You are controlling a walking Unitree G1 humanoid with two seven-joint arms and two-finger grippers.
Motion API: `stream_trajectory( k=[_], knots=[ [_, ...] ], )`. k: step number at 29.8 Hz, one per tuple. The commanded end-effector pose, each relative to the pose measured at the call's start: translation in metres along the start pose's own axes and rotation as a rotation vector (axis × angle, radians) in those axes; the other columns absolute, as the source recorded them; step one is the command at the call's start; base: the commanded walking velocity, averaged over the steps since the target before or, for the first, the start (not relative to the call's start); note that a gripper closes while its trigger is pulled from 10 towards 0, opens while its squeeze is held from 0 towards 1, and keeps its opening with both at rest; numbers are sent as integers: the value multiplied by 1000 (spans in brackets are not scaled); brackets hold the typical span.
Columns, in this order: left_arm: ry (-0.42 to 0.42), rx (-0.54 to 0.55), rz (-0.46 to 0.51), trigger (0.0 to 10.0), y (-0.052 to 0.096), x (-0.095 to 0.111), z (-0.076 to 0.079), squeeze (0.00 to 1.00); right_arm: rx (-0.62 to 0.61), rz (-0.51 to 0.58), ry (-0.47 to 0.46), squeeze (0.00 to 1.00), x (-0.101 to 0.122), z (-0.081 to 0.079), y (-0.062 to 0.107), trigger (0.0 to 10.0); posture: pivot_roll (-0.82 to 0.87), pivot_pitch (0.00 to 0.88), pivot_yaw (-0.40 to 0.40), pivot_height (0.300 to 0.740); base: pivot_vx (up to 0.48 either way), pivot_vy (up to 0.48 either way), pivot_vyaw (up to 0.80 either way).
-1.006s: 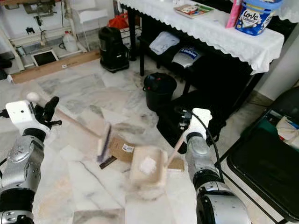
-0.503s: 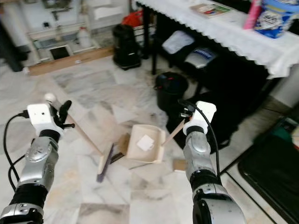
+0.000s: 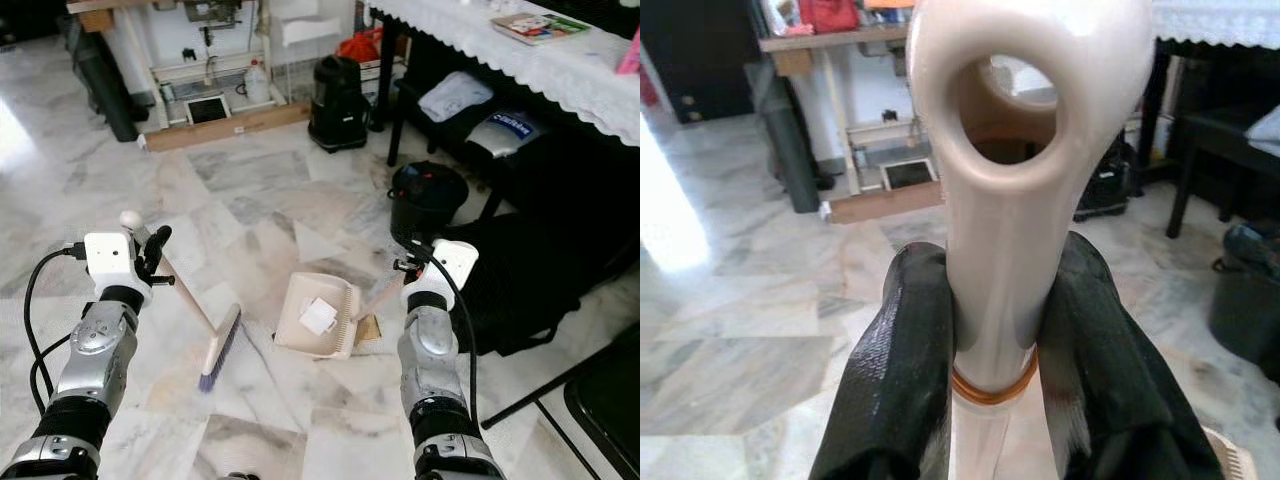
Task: Sweep floor
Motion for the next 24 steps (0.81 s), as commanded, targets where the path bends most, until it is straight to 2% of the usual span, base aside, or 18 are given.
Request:
stream_trajectory(
  k=[1,6,13,24],
  knots=[
    [-39,28,72,10000,0,12,-7,0,49,64,-13,0,16,-12,-4,10000,15,0,-16,740,0,0,794],
    [-32,40,70,10000,9,7,-4,0,59,73,-15,0,21,-11,-4,10000,22,0,-35,740,0,0,793],
    [-21,39,69,10000,8,7,1,0,56,46,20,0,16,-7,-2,10000,12,0,-42,740,0,0,795],
    [-18,9,60,10000,8,7,11,0,45,55,17,0,20,-5,0,10000,-3,0,-38,740,0,0,800]
  ],
)
Point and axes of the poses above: a point about 5 cm out from each wrist's last joint towards the gripper, its own y axis pointing back from the gripper into the wrist, its own x axis along the axis of the wrist's last joint, z = x × y, the point moved 2 cm from there along -y, pointing out of the wrist towards the gripper, and after that the axes turned 14 degrees about -y, right-handed, at the moved point
